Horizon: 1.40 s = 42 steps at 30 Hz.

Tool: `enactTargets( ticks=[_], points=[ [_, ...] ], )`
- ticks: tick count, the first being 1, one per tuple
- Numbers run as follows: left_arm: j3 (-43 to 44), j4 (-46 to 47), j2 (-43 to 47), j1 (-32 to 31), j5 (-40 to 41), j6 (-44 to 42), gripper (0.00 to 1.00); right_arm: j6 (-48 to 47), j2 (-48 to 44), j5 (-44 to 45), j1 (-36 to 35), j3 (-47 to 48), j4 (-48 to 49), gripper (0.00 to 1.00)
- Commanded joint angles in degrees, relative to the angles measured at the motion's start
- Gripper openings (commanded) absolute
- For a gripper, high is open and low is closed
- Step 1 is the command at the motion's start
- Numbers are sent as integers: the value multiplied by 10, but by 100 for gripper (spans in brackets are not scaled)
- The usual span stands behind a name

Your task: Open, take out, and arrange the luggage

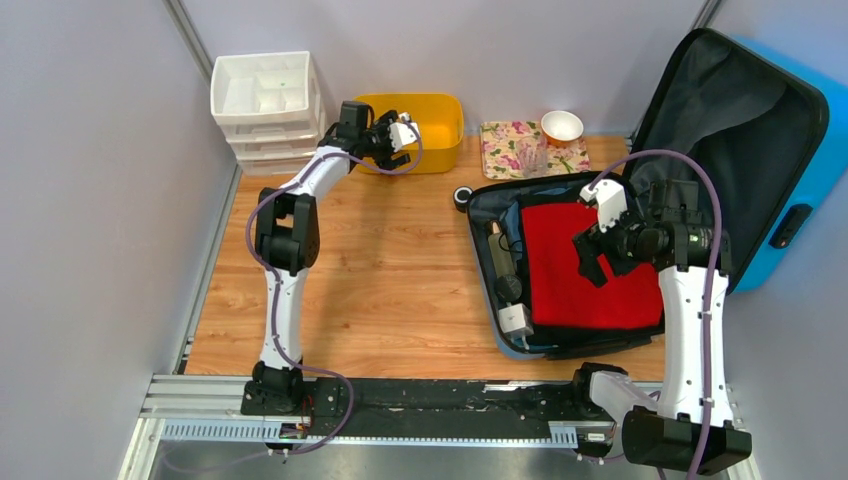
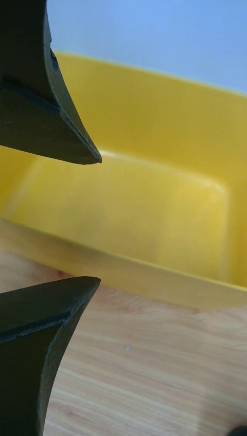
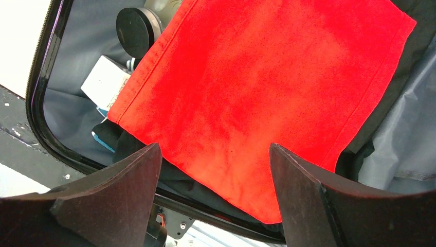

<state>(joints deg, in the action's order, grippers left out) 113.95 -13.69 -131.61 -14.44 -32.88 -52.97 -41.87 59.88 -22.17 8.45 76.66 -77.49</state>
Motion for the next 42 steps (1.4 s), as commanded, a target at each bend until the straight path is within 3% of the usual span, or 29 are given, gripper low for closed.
enactTargets(
  ticks=[1,4,8,12,16,19,21,23,24,25,27,28,34,42],
  points=[
    [5,-27,-15,7,-40,-13,88,-6,2,-4,1,-4,-67,81],
    [5,-40,-21,8,-38,-6,85,-6,4,-3,1,-3,-64,81],
    [-9,-64,7,8,-71,21,60,-4,1,-2,1,1,-64,81],
    [-49,-73,68,6,-92,56,41,-5,-8,-9,1,-2,-64,81],
    [-48,-126,94,7,-90,95,7,-1,-13,-15,1,-3,-59,81],
    [-55,-155,115,7,-77,143,0,2,-15,-17,1,0,-57,81],
    [-58,-169,135,6,-59,193,0,8,-17,-19,1,3,-55,81],
    [-74,-172,156,2,0,303,0,34,-21,-16,1,3,-44,80],
    [-92,-165,191,-8,41,353,0,50,-24,-12,1,2,-34,80],
    [-141,-157,212,-16,147,447,0,65,-31,-9,1,-3,-26,79],
    [-192,-158,281,-46,219,496,0,93,-40,-5,1,-8,-8,79],
    [-259,-154,309,-57,267,540,0,102,-44,-4,1,-16,-3,79],
    [-441,-146,461,-144,360,721,0,138,-70,-5,1,-34,20,79],
    [-463,-186,472,-220,449,905,0,154,-71,-10,1,-32,17,79]
  ],
)
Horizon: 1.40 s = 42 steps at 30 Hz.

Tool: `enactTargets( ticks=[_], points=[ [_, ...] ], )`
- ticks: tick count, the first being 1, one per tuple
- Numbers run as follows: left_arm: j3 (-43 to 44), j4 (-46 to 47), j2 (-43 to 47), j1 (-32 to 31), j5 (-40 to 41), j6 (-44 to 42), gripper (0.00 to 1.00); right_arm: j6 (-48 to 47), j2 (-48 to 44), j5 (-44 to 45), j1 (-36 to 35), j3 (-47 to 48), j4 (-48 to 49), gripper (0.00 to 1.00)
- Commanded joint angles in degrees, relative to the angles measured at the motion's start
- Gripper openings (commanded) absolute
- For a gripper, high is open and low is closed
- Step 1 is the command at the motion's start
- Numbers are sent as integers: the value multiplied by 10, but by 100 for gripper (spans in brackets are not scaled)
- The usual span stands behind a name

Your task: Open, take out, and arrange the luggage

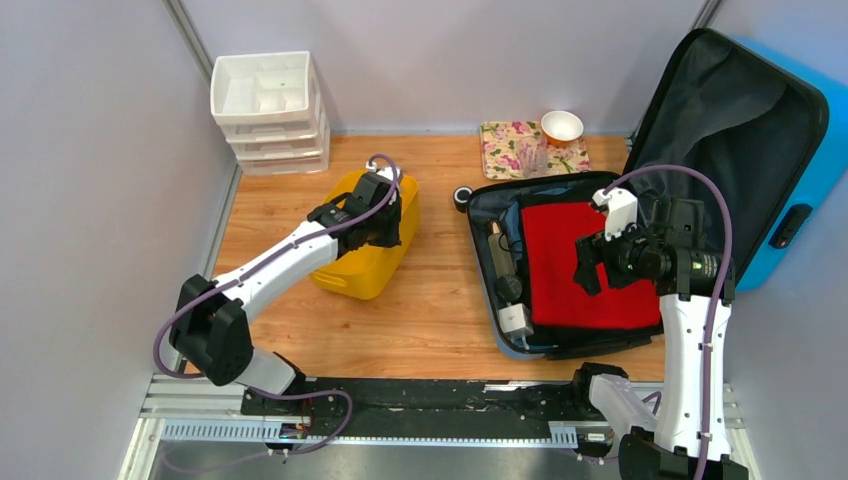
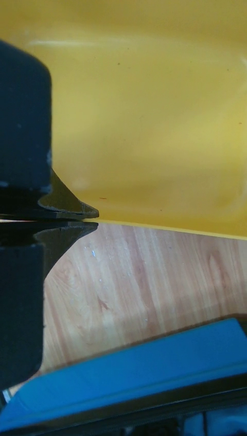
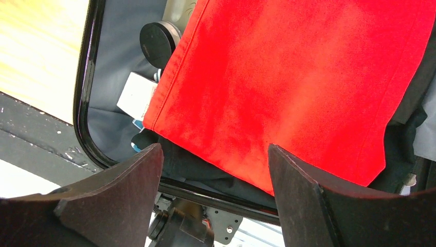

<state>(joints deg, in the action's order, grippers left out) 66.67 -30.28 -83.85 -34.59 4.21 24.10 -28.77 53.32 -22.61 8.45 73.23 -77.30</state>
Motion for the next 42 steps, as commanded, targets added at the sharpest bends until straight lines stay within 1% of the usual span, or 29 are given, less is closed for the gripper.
enactTargets(
  ticks=[1,5,6,7,10,15,17,19,21,23,24,25,27,28,29,30,31,33,34,35,36,37,39,40,42],
  points=[
    [20,-24,-11,-20,72,149,0,25,-6,-6,1,2,14,79],
    [40,-22,-49,-21,7,220,0,31,-3,-4,1,-1,18,79],
    [51,-28,-74,-25,-11,243,0,33,-1,-3,1,-1,19,79],
    [77,-35,-86,-29,-14,251,0,35,-1,-1,1,0,20,79],
    [85,-29,-112,-44,-27,281,0,36,4,3,1,2,21,79],
    [83,34,-139,-46,-112,328,13,33,8,3,1,-5,20,79],
    [85,58,-140,-48,-122,329,34,32,9,3,1,-9,21,78],
    [92,72,-131,-48,-128,296,58,36,12,2,1,-10,21,79],
    [88,87,-104,-48,-103,246,62,48,19,-7,2,1,12,79],
    [72,149,-77,-49,-107,200,76,49,37,-24,2,10,-11,79],
    [59,167,-55,-50,-122,159,81,49,43,-25,2,16,-14,79],
    [56,201,-47,-50,-140,141,83,43,50,-24,4,17,-17,79],
    [64,214,-39,-59,-198,87,83,37,57,-19,10,18,-18,79],
    [67,224,-41,-65,-218,76,83,29,67,-20,23,23,-21,79],
    [71,229,-49,-78,-244,69,83,26,73,-24,32,26,-24,79],
    [73,237,-55,-83,-296,71,84,20,79,-30,43,33,-29,79],
    [72,265,-61,-89,-317,75,84,12,90,-37,70,51,-36,79],
    [79,289,-90,-115,-346,98,84,-13,125,-55,100,74,-58,79],
    [86,300,-103,-125,-350,104,84,-19,137,-56,129,97,-72,79],
    [100,299,-130,-147,-347,107,83,-36,162,-56,142,108,-78,79],
    [118,300,-144,-156,-338,116,81,-42,172,-53,154,117,-81,79],
    [122,321,-156,-163,-333,126,79,-47,182,-46,174,126,-82,79],
    [118,346,-180,-176,-307,163,76,-61,210,-24,186,144,-82,79],
    [118,360,-187,-180,-299,172,76,-64,220,-14,192,147,-80,79],
    [126,358,-214,-187,-273,195,77,-66,244,17,196,149,-78,78]
  ],
)
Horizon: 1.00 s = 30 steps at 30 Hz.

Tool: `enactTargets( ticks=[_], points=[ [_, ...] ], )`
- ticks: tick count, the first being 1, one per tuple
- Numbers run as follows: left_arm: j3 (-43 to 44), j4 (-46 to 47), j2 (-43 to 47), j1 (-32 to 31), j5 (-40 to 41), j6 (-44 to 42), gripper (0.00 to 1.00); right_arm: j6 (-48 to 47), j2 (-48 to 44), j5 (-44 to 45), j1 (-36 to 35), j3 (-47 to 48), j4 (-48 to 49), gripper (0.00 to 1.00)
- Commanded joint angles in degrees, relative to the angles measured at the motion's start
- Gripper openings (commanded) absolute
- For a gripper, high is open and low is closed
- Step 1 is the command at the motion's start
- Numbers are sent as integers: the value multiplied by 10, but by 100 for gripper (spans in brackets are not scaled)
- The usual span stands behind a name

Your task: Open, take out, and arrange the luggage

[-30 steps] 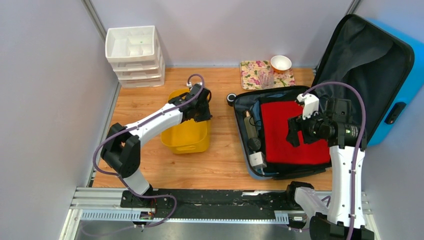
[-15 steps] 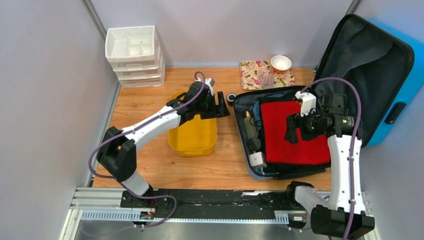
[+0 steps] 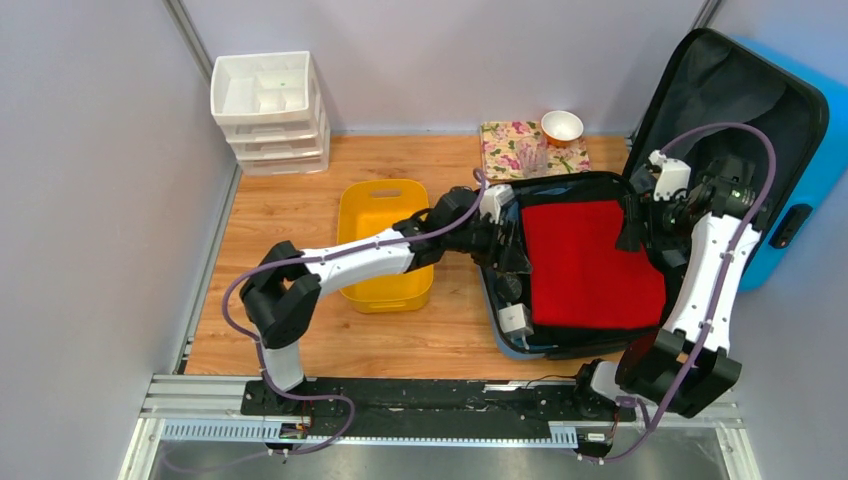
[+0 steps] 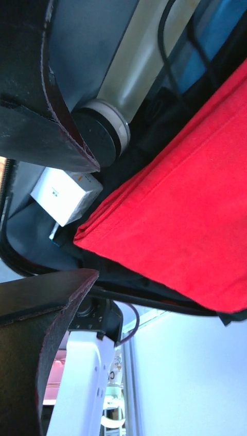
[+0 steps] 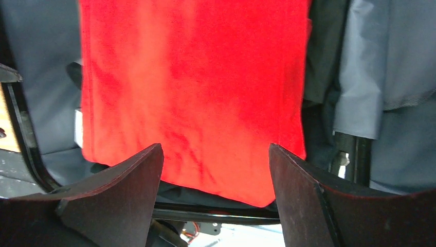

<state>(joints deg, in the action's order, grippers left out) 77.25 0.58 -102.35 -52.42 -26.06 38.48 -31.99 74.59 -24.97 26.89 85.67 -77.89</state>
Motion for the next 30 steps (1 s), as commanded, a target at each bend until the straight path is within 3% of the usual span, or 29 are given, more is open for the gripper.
enactTargets(
  ticks=[1,12,21,26,30],
  points=[
    [22,50,-37,-10,37,58,78,-35,38,51,15,25,-68,78],
    [41,115,-137,-38,44,114,78,-54,54,106,27,-120,10,73],
    [99,73,-189,-58,115,134,80,-46,64,125,27,-178,63,70],
    [115,134,-203,-63,80,147,69,-45,58,116,28,-176,62,70],
    [134,151,-196,-71,57,135,53,-42,57,106,28,-162,53,70]
  ],
)
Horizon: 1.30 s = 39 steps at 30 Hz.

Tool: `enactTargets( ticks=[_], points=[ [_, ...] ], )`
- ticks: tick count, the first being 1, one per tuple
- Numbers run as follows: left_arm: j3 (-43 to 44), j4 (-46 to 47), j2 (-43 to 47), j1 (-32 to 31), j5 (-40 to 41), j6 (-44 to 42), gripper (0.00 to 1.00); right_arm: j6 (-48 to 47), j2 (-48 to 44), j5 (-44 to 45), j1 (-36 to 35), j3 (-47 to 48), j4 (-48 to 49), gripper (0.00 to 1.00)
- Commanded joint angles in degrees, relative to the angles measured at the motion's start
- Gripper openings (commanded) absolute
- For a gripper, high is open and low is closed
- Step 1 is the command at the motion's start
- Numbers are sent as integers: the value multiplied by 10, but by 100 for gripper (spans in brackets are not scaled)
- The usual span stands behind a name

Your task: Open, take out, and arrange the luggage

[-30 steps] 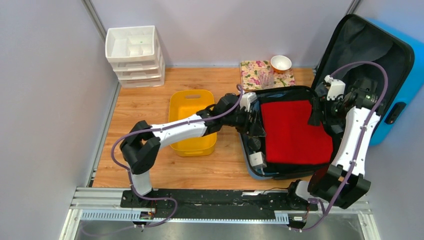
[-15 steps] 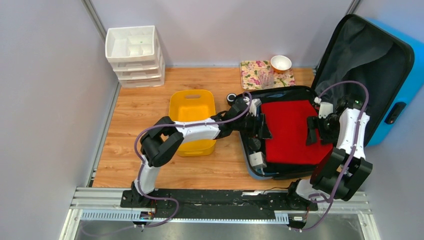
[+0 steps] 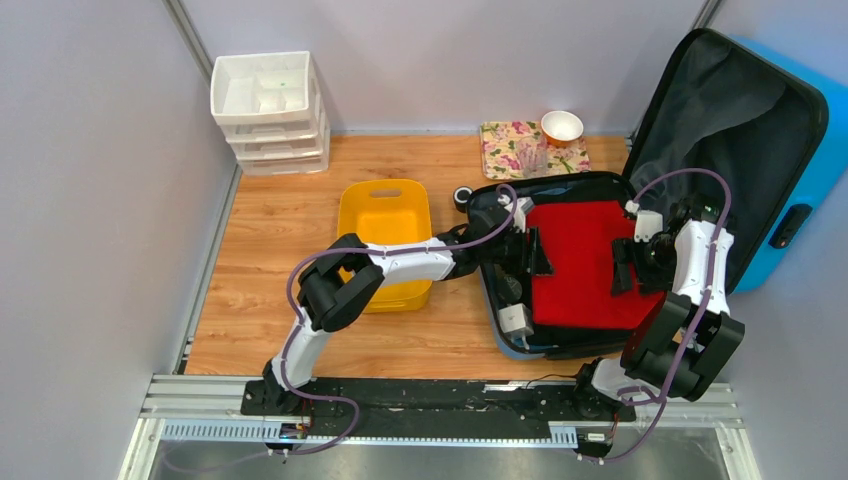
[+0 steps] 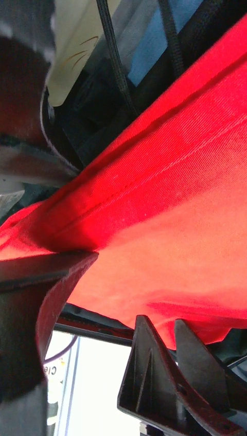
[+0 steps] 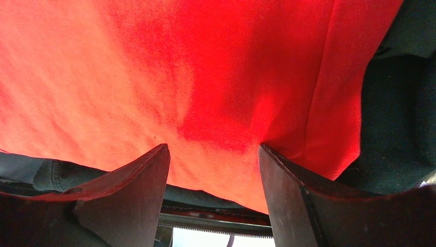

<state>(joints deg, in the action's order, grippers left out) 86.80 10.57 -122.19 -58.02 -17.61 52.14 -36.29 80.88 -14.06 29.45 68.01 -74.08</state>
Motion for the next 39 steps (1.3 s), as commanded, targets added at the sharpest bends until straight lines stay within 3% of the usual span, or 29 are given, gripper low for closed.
enactTargets(
  ticks=[1,5,9,10,14,20,22,24,27,29,33,39],
  points=[
    [42,46,8,-17,-26,-8,50,1,-5,-4,3,17,11,70],
    [61,3,27,-24,-7,-30,40,2,-11,-11,3,27,4,70],
    [97,-61,41,-26,20,-59,5,-3,-21,-26,3,41,-6,71],
    [101,-77,45,-26,27,-67,2,-5,-24,-37,3,47,-21,71],
    [101,-134,78,-21,44,-114,0,-2,-27,-83,3,98,-55,73],
    [48,-165,92,22,28,-97,0,3,-26,-114,2,142,-91,73],
    [30,-135,87,30,-2,-96,16,-13,-32,-119,3,138,-105,73],
    [16,-115,85,35,-25,-100,43,-41,-41,-142,3,130,-125,75],
    [3,-94,86,46,-45,-94,57,-99,-91,-204,1,106,-155,75],
    [-16,-86,101,61,-51,-84,60,-122,-145,-248,-6,76,-159,72],
    [-44,-64,136,90,-66,-77,62,-131,-241,-244,-99,10,-111,59],
    [-72,-103,194,112,-84,-100,66,-117,-364,-92,-277,-145,25,53]
  ],
)
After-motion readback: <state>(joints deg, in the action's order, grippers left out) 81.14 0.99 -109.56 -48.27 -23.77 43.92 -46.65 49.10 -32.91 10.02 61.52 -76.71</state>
